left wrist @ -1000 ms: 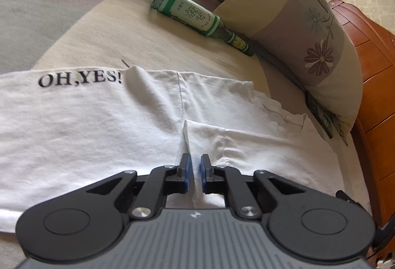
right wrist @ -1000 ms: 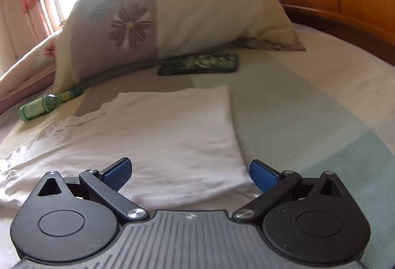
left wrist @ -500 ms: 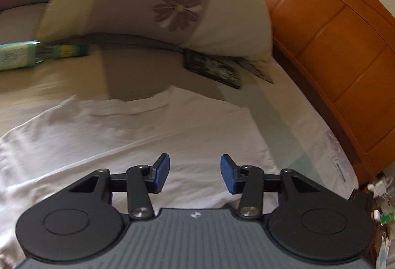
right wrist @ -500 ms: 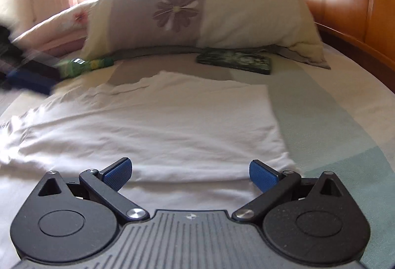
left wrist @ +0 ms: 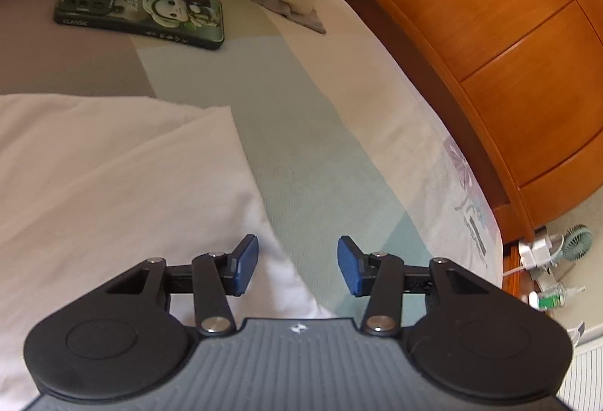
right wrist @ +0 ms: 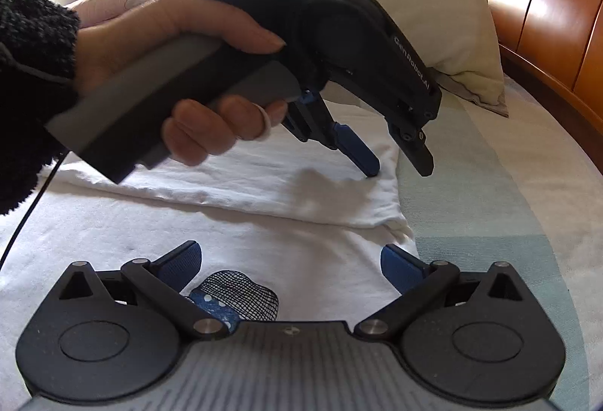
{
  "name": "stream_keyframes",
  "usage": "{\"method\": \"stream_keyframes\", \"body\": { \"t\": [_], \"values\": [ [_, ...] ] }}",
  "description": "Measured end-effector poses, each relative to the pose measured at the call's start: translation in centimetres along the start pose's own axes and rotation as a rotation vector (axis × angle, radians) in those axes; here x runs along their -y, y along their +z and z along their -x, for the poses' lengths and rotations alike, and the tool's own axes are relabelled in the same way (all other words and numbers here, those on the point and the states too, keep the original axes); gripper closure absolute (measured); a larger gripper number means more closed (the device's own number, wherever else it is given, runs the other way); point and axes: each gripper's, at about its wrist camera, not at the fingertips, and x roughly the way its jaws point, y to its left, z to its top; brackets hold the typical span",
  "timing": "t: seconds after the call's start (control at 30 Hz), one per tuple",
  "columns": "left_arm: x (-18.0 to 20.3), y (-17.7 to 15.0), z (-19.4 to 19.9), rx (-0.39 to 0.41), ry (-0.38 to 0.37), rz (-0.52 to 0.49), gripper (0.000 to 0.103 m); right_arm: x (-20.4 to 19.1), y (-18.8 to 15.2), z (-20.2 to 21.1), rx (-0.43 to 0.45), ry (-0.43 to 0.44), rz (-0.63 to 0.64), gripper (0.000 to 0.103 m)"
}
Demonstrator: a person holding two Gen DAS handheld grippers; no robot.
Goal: Fold clothes
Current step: 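Move the open left gripper across the shirt toward the 'OH,YES!' sleeve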
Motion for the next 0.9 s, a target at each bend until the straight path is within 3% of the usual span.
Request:
{"method": "stream_keyframes", "body": {
  "t": [0.27,0.43,0.5,0.77,0.9],
  "values": [
    [0.1,2.3,-3.9,0.038,0.033,0.037,0.057,0.1,-0.2,0.5,0.041,0.005,0.014,0.000],
    [1.8,2.1,1.0,0.066,0.102,-0.053,0.056,0.0,-0.4,1.1,0.082,0.016,0.029,0.000],
    [2.2,1.5,3.7,0.065,0.149,-0.081,0.051,0.3,-0.5,1.1,0.086,0.009,0.021,0.000],
    [0.8,-5.1,14.2,0.117,0.368,-0.082,0.022,2.1,-1.1,1.4,0.086,-0.019,-0.060,0.000],
    [-2.3,-9.9,14.9,0.150,0.486,-0.031,0.022,2.2,-1.1,2.3,0.110,-0.038,-0.164,0.000]
  ]
}}
